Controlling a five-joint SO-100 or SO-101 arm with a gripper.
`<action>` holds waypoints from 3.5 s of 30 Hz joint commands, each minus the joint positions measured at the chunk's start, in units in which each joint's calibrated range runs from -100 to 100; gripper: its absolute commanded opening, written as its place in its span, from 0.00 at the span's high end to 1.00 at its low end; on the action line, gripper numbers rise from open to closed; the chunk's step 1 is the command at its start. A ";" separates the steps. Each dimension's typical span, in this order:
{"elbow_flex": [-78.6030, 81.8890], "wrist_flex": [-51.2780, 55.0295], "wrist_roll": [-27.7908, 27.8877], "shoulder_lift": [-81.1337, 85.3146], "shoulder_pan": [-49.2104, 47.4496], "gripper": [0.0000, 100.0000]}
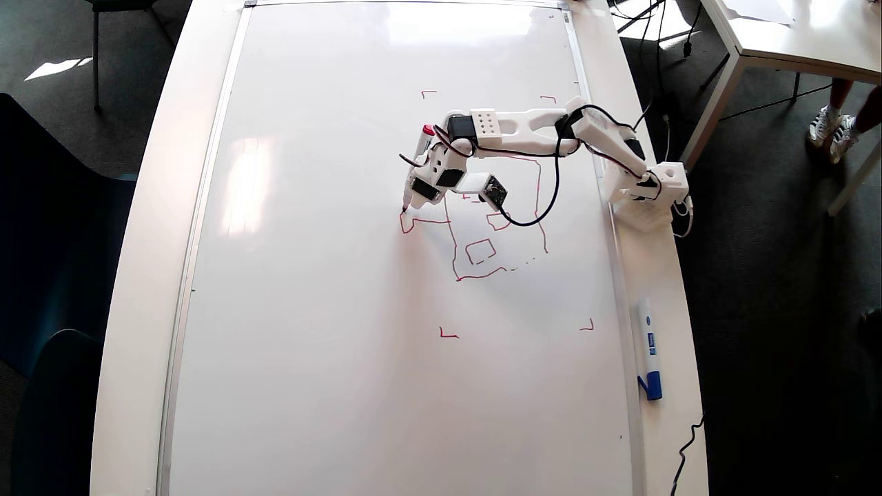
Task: Draw on a whiteboard a robot head using a pen attached to the gripper
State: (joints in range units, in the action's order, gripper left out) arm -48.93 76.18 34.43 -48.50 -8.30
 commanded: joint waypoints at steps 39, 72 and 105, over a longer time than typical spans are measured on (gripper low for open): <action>0.58 4.10 -4.93 15.92 -2.72 0.99; 19.56 4.01 -26.06 78.31 1.26 0.99; 131.40 -122.23 -26.11 147.41 7.08 0.99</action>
State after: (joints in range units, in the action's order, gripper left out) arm 76.70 -27.87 8.53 99.15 -1.13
